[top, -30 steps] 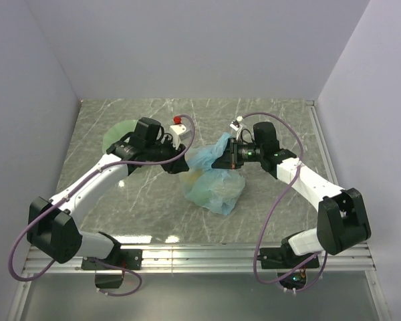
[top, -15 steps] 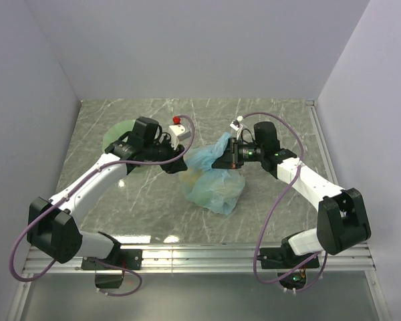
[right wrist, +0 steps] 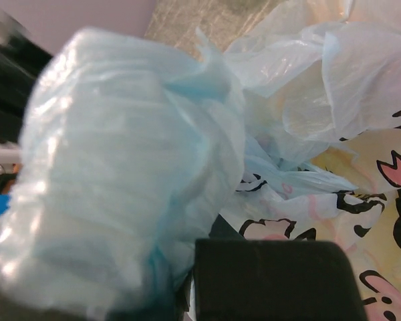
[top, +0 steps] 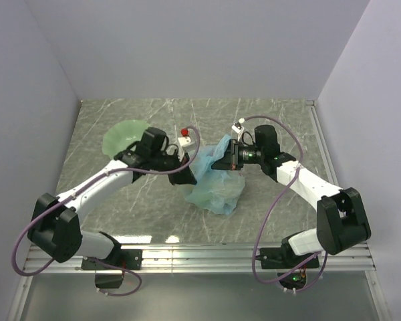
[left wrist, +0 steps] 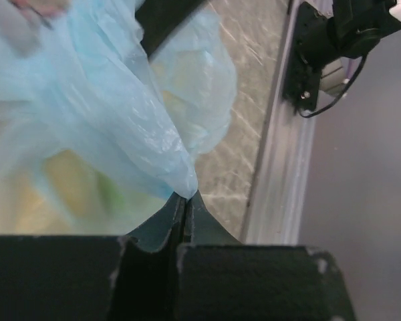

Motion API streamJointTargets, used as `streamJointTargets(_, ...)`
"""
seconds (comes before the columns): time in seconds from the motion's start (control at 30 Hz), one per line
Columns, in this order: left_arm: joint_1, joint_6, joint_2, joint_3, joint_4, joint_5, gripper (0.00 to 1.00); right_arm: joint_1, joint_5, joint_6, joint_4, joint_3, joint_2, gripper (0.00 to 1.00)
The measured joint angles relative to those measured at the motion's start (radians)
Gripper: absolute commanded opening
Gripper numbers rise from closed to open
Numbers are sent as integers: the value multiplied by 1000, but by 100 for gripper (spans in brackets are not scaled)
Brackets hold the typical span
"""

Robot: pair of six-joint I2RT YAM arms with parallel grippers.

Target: Place the fake fruits into the plastic bag and tie a complex knot

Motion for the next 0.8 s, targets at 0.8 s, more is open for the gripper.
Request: streamJointTargets(0.8, -68, -951, 357, -175, 1038, -259, 0, -6, -44, 101, 154, -55, 11, 0)
